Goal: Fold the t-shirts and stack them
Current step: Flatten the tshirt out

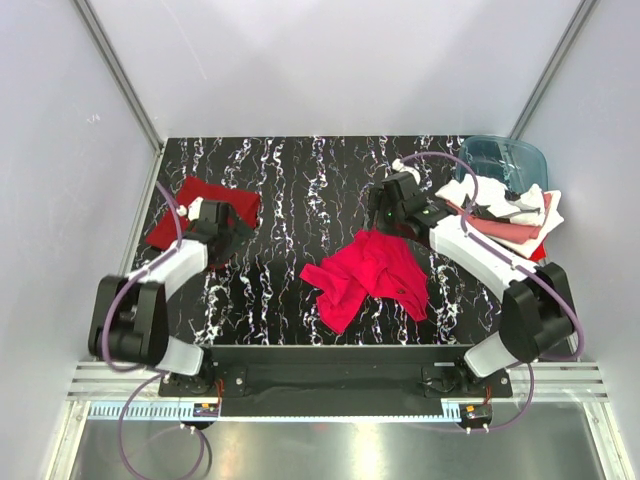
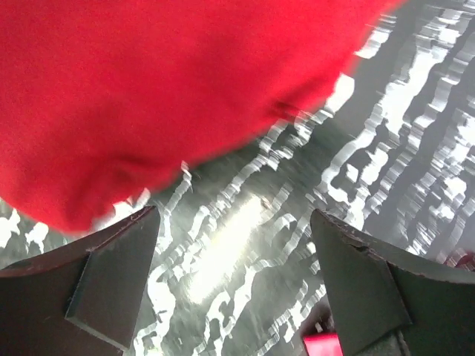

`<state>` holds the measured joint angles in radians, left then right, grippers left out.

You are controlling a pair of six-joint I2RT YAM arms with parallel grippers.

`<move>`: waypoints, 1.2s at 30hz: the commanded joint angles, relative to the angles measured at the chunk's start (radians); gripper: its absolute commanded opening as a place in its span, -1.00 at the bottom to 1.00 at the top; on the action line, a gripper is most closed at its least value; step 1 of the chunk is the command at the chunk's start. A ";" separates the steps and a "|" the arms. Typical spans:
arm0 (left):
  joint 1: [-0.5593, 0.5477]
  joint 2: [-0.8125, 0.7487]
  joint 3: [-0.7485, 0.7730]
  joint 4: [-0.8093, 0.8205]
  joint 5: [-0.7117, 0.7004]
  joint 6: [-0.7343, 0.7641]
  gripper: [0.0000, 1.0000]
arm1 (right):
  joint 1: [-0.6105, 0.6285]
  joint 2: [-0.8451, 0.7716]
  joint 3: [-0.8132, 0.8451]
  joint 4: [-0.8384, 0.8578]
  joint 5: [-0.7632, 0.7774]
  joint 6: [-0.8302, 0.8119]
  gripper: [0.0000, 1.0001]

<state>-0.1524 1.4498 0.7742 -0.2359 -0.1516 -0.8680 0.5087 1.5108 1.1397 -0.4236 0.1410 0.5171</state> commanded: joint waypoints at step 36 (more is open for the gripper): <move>-0.351 -0.039 0.180 0.127 0.310 0.236 0.89 | 0.246 -0.185 -0.191 -0.090 0.411 0.062 -1.00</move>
<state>-0.4427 1.3518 0.8467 -0.0818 0.1242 -0.7097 0.7609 1.5314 0.9802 -0.5037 0.3450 0.5098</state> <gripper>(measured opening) 0.941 0.026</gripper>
